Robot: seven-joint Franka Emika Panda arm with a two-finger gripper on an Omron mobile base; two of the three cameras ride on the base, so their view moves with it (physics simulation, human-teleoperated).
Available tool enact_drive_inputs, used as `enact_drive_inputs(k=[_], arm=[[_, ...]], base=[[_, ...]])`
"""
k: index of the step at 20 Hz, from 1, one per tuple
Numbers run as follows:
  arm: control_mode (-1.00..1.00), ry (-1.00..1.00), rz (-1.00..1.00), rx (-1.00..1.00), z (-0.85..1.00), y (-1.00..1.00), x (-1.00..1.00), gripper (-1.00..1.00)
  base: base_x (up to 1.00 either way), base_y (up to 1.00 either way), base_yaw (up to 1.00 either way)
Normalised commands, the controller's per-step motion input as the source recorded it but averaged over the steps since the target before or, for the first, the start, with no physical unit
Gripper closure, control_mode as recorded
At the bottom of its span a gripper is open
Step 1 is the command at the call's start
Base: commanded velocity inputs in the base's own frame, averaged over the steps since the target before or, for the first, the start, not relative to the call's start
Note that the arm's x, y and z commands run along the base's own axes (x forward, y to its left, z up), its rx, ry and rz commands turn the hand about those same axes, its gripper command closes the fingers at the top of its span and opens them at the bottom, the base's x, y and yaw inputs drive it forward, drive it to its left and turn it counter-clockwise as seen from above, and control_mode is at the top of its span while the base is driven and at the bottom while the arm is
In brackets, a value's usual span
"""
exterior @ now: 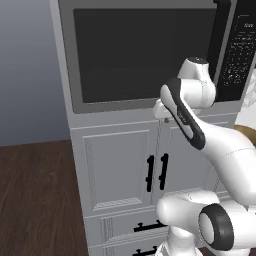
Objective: Open the microwave, place the bowl with waffle inside the microwave, then close the microwave door and turn it on.
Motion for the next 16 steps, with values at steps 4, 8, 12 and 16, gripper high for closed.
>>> enact_drive_inputs(k=[4, 8, 12, 16], arm=[[-1.00, -0.14, 0.00, 0.00, 0.00, 0.00, -0.31, -1.00], [-1.00, -0.38, 0.00, 0.00, 0.07, -0.01, -0.69, -1.00], [-1.00, -0.46, 0.00, 0.00, 0.18, -0.04, -0.81, -1.00], [-1.00, -0.57, -0.13, 0.05, 0.51, -0.22, -0.57, -1.00]], base=[[0.00, 0.00, 0.00], [0.00, 0.00, 0.00], [0.00, 0.00, 0.00], [0.00, 0.00, 0.00]])
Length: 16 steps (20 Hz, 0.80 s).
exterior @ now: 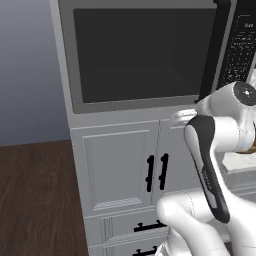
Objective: Open the microwave, place the bowl with waffle inside the microwave, then close the microwave door and turn it on.
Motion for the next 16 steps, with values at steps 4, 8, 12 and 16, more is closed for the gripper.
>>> enact_drive_inputs(k=[4, 8, 12, 16], arm=[[-1.00, -0.54, -0.25, 0.03, 0.83, -0.56, -0.18, -1.00], [-1.00, -0.34, -0.34, 0.08, 0.96, -0.58, 0.17, -1.00], [-1.00, -0.06, -0.13, 0.15, 0.87, -0.39, 0.64, -1.00], [-1.00, -0.03, 0.03, 0.16, 0.63, -0.39, 0.45, -1.00]], base=[[0.00, 0.00, 0.00], [0.00, 0.00, 0.00], [0.00, 0.00, 0.00], [0.00, 0.00, 0.00]])
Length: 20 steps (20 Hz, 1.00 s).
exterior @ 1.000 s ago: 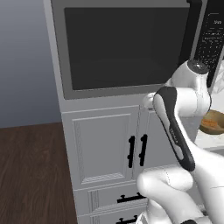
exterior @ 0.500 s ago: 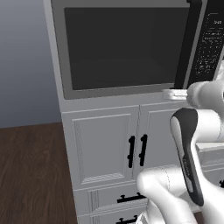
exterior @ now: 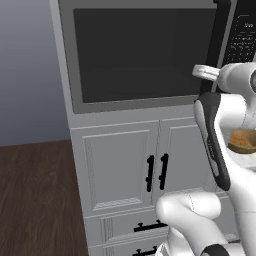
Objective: Open the microwave, place the bowl with waffle inside the microwave, then close the microwave door and turn it on.
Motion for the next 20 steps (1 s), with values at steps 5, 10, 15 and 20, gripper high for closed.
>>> enact_drive_inputs(k=[5, 10, 15, 20], arm=[[-1.00, 0.00, 0.12, 0.06, 0.19, -0.12, 0.18, -1.00], [-1.00, -0.01, 0.00, 0.00, -0.06, 0.00, 0.18, -1.00], [-1.00, 0.00, 0.02, 0.00, 0.00, -0.06, 0.42, -1.00], [-1.00, 0.00, 0.09, 0.03, -0.03, -0.43, 0.36, -1.00]], base=[[0.00, 0.00, 0.00], [0.00, 0.00, 0.00], [0.00, 0.00, 0.00], [0.00, 0.00, 0.00]])
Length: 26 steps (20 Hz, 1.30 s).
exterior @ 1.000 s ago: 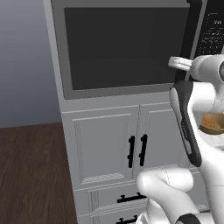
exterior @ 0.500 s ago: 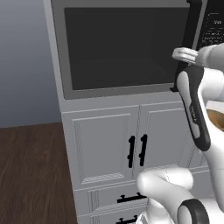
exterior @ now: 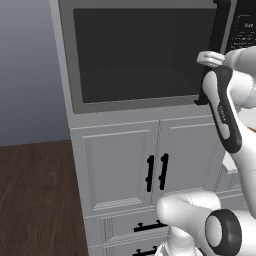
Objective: Open the microwave, place the bowl with waffle inside the microwave, then close the microwave door and turn it on.
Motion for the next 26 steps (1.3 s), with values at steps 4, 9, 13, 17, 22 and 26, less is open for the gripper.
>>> enact_drive_inputs(k=[4, 9, 13, 17, 22, 26], arm=[[-1.00, 0.01, 0.13, 0.00, -0.05, -0.04, 0.52, -1.00], [-1.00, 0.00, 0.06, -0.06, -0.10, 0.00, 0.16, -1.00], [-1.00, 0.00, 0.00, -0.01, -0.06, 0.00, 0.29, -1.00], [-1.00, 0.00, 0.00, 0.00, -0.06, 0.00, 0.37, -1.00], [-1.00, 0.00, 0.00, 0.00, -0.06, 0.00, 0.23, -1.00], [-1.00, 0.00, 0.00, 0.00, 0.00, 0.00, 0.04, 1.00]], base=[[0.00, 0.00, 0.00], [0.00, 0.00, 0.00], [0.00, 0.00, 0.00], [0.00, 0.00, 0.00], [0.00, 0.00, 0.00], [0.00, 0.00, 0.00]])
